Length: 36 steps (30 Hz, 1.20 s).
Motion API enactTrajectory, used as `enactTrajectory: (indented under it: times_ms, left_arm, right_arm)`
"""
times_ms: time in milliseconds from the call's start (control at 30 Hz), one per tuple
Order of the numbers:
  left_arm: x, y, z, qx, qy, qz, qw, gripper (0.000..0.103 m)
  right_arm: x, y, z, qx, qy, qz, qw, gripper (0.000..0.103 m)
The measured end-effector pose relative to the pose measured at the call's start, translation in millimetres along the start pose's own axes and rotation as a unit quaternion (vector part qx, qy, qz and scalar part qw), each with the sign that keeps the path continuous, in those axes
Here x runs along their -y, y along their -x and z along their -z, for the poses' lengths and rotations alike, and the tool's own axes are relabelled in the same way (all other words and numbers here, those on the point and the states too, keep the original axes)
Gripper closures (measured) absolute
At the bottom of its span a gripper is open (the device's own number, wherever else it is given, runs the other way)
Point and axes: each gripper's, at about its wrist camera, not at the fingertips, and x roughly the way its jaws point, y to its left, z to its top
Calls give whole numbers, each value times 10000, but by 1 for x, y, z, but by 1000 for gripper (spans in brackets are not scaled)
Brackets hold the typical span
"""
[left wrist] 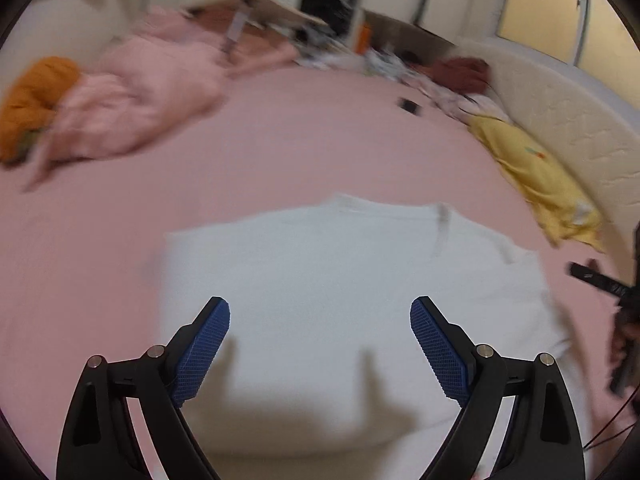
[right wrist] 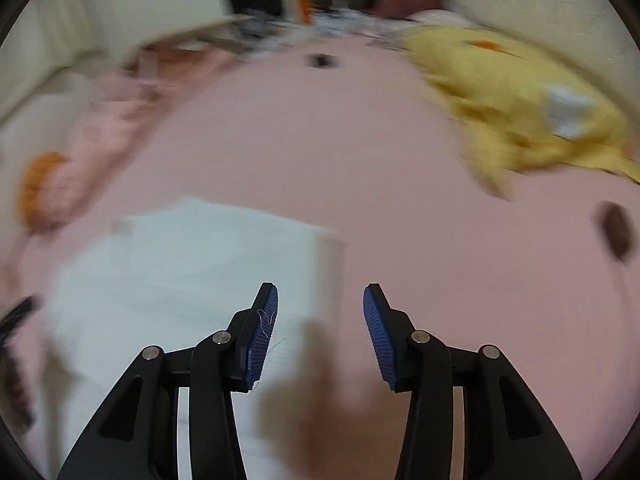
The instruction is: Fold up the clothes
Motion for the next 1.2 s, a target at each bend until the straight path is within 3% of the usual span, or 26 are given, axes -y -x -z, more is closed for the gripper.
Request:
enactTrajectory:
  times_ms: [133,200,267,300,333,400,433,467,567,600,667,733,800,833,900,967,1033,1100,1133,1200]
  left_arm:
    - [17,-48,4,-551,32,-86,9984,11]
    - [17,-63,16,-711,22,-293,9970,11]
    - [13,-61,27,-552,-179,-462,9972,11]
    - [10,-57,30,-458,-288,-621,9966,11]
    - [3,-51,34,-324,-457,-1038,9930,11]
    - [-15,-42,39,-137,-537,-1566,9861,11]
    - [-28,-37,39,-115,-438,-1687,9846,11]
    - [-42,-30,38,-127,-194,-1667,9857,11]
    - [-49,-9,30,215,85,-1630,9863,11]
    - [-44,-7,28,308,72,-1514,9880,11]
    - [-30,-14,25,230,-34,-1067,9940,11]
    - [-18,-26,30,-5,-96,-685,9976,11]
    - [-17,-36,41,-262,-106,-534,9982,11]
    - [-18,-41,49,-370,-223,-726,9964,11]
    - [-18,-36,56,-290,-404,-770,9958,11]
    - [-26,-28,61,-260,-569,-918,9938,11]
    - [-33,-16,66,-204,-734,-1170,9902,11]
    - [-34,2,66,-100,-628,-1387,9883,12]
    - [-32,14,69,12,-543,-1361,9892,12]
    - [-20,33,76,218,-427,-913,9947,11]
  right_arm:
    - [-52,-34,4,-246,692,-91,9973,57]
    - [-52,-55,14,-475,682,114,9965,57]
    - [-40,-63,24,-472,746,485,9949,57]
    - [-27,-59,31,-267,841,594,9943,53]
    - [-21,-55,36,-130,851,608,9944,49]
    - [2,-50,39,-152,633,655,9957,25]
    - [18,-47,39,-209,402,702,9965,23]
    - [28,-42,36,-210,292,739,9966,23]
    - [10,-24,31,188,438,1700,9843,25]
    - [0,-16,29,419,501,1679,9836,25]
    - [-29,-5,29,683,746,1071,9891,25]
    - [-64,-6,36,478,1216,346,9908,25]
    - [-87,-13,55,202,1734,67,9846,26]
    - [-92,-20,66,38,1939,199,9808,27]
    - [-81,-32,84,-296,2015,568,9774,31]
    - [-62,-21,91,-100,1633,378,9858,33]
    - [-41,-6,91,-33,1418,700,9874,33]
    - [-38,7,95,-51,1191,640,9908,33]
    - [-40,16,95,2,1146,742,9906,33]
    - [-55,27,94,146,1331,722,9884,33]
